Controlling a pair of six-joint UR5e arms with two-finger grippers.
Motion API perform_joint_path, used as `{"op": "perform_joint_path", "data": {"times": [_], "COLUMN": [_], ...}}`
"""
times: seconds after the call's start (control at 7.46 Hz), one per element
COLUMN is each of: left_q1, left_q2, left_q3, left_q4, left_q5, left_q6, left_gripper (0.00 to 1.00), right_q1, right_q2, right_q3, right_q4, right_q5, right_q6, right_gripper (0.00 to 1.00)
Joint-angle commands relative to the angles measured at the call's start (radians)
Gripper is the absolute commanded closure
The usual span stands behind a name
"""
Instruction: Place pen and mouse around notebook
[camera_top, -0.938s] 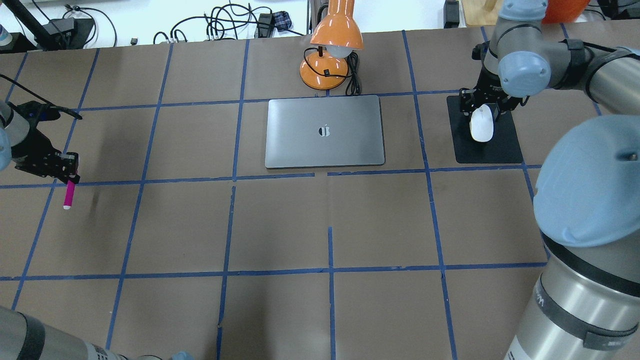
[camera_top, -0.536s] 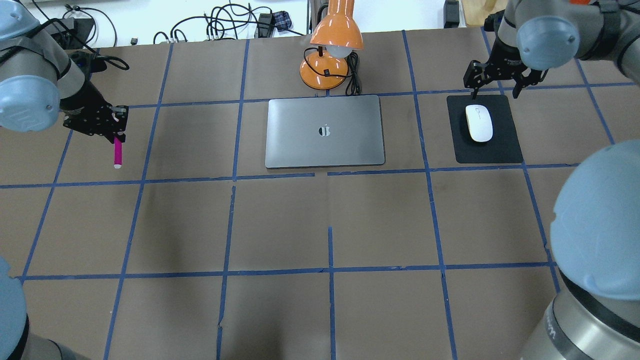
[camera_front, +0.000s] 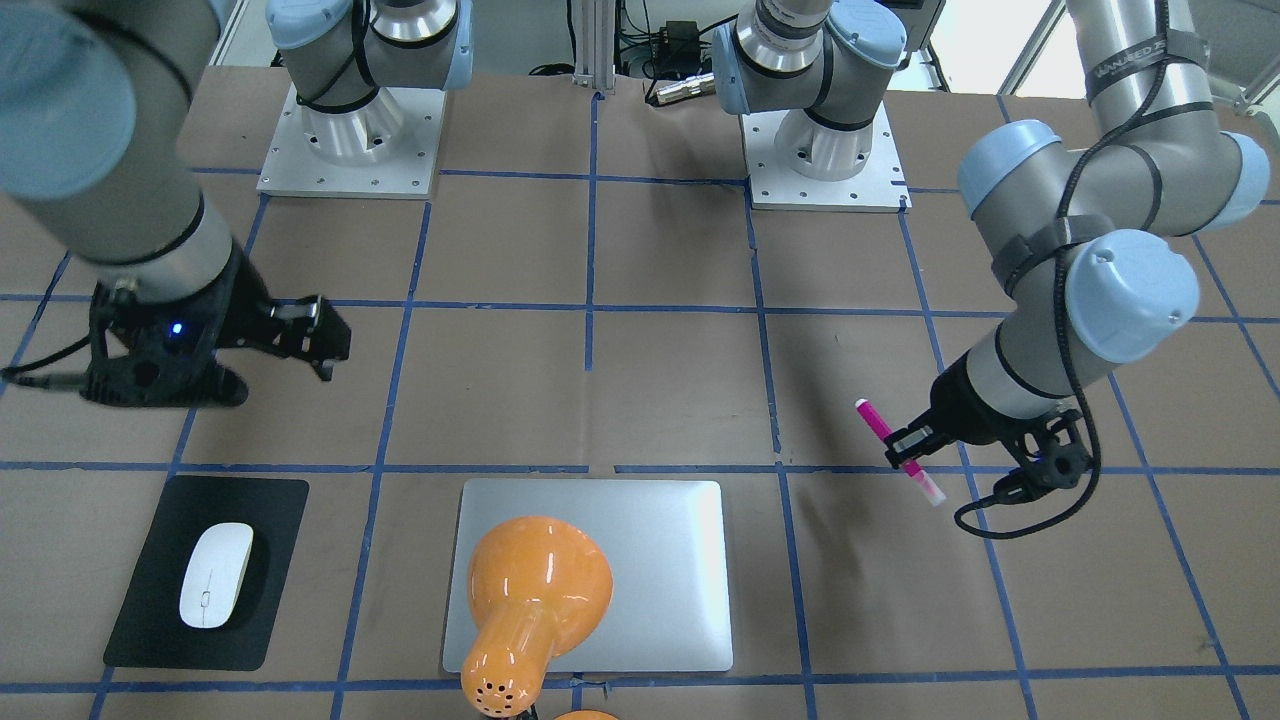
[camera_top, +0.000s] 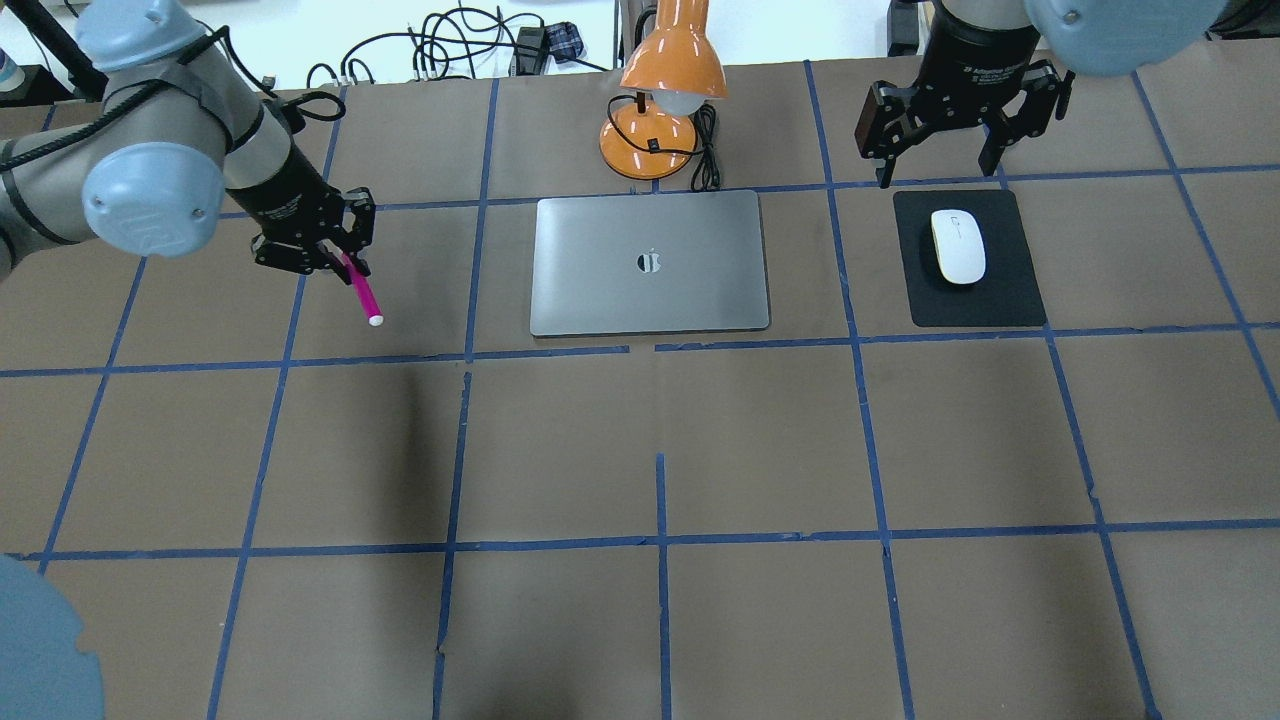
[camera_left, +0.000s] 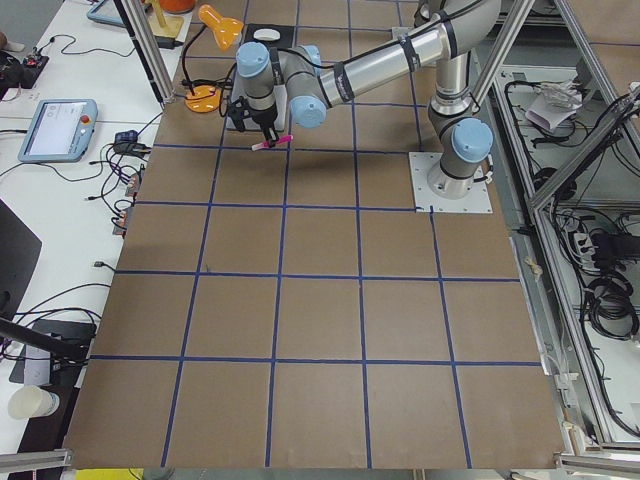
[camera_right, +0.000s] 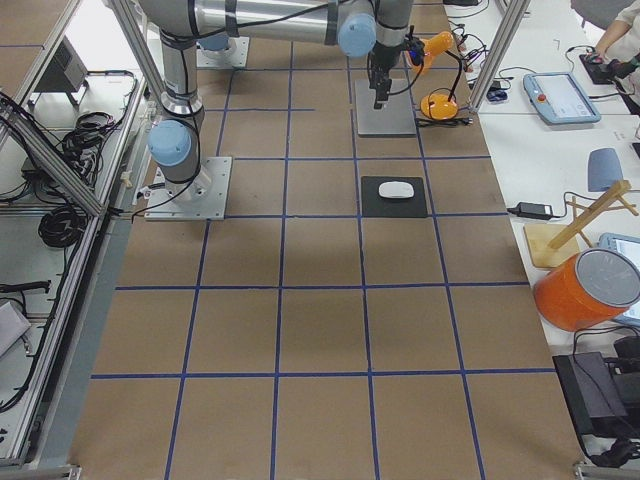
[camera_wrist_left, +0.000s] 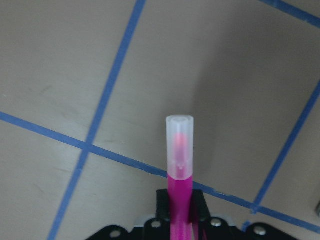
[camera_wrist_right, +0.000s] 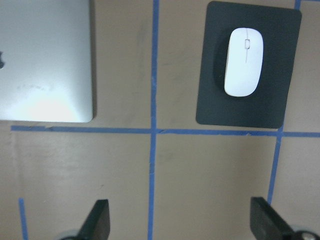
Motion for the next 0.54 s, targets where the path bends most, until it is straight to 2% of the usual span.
{"op": "perform_joint_path", "data": {"times": [0.0,0.4], "left_q1": [-0.100,-0.240], "left_q2": [-0.021,-0.037], "left_q3": [0.000,0.000], "left_q4": [0.004,0.025], "left_q5": [-0.008,-0.010], "left_q6": [-0.329,-0.728], "left_gripper": [1.00,1.00], "right_q1": [0.030,0.029], "right_q2": [-0.112,-0.105], "right_q3": [0.042,0.063], "right_q4": [0.065,0.065], "right_q5": [0.027,0.027], "right_q6": [0.026,0.015], "right_gripper": [0.00,0.00]}}
